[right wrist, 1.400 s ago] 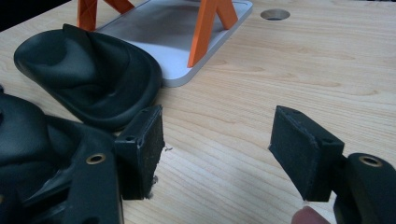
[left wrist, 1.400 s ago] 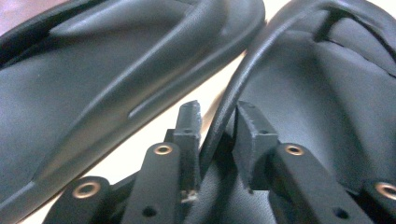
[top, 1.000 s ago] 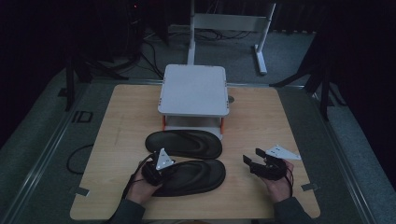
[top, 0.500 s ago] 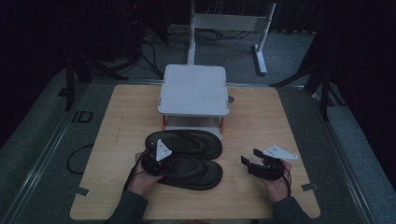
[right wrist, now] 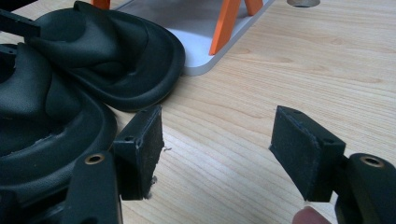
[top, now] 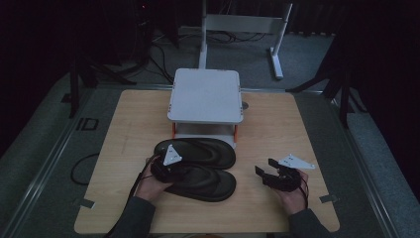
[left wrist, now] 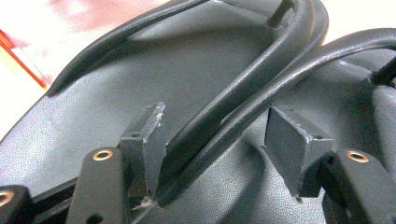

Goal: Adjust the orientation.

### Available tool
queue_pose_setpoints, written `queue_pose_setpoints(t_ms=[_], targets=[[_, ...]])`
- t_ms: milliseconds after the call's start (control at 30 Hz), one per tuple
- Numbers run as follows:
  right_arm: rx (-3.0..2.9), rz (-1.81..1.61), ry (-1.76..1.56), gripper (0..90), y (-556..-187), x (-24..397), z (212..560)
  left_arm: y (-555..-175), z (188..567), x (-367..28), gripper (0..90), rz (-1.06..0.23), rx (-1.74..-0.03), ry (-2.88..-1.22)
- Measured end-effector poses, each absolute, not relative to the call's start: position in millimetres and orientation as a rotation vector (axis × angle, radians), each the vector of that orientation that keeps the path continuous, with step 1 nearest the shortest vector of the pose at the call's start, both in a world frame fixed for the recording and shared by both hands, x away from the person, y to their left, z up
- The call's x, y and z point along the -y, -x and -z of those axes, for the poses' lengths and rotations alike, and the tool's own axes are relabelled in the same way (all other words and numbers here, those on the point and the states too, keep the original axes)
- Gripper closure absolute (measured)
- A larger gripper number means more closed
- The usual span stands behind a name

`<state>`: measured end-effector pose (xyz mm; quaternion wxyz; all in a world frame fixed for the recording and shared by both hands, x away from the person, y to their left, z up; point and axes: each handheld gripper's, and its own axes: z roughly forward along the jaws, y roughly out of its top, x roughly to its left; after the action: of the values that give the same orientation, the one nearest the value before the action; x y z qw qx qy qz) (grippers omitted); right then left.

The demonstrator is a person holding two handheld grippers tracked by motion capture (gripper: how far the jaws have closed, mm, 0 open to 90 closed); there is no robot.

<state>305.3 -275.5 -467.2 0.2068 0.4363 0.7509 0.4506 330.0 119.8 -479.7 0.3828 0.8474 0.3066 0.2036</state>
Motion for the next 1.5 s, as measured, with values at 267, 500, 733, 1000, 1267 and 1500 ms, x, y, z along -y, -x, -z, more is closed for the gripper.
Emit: queue_pose_setpoints(t_ms=[267, 500, 733, 1000, 1267, 1500], targets=[[-2.089, -1.257, -1.216, 33.9, -305.5, 276.7, 467.1, -315.3, 477.9, -121.4, 50.7, -0.517, -0.765, -2.203], [-2.091, -1.255, -1.218, 33.9, -305.3, 276.1, 467.2, -302.7, 476.2, -118.1, 57.3, -0.54, -0.766, -2.231], [-2.09, -1.256, -1.216, 33.9, -305.3, 276.7, 467.3, -304.7, 475.7, -117.2, 53.7, -0.576, -0.764, -2.227], [-2.095, -1.254, -1.214, 33.7, -305.6, 276.0, 468.2, -310.1, 478.1, -118.3, 45.3, -0.536, -0.751, -2.207], [-2.099, -1.253, -1.22, 33.7, -306.0, 276.5, 469.0, -303.7, 478.1, -114.1, 60.2, -0.519, -0.73, -2.243], [-2.1, -1.254, -1.223, 33.7, -306.3, 277.1, 469.3, -292.0, 476.9, -110.2, 65.3, -0.523, -0.732, -2.254]])
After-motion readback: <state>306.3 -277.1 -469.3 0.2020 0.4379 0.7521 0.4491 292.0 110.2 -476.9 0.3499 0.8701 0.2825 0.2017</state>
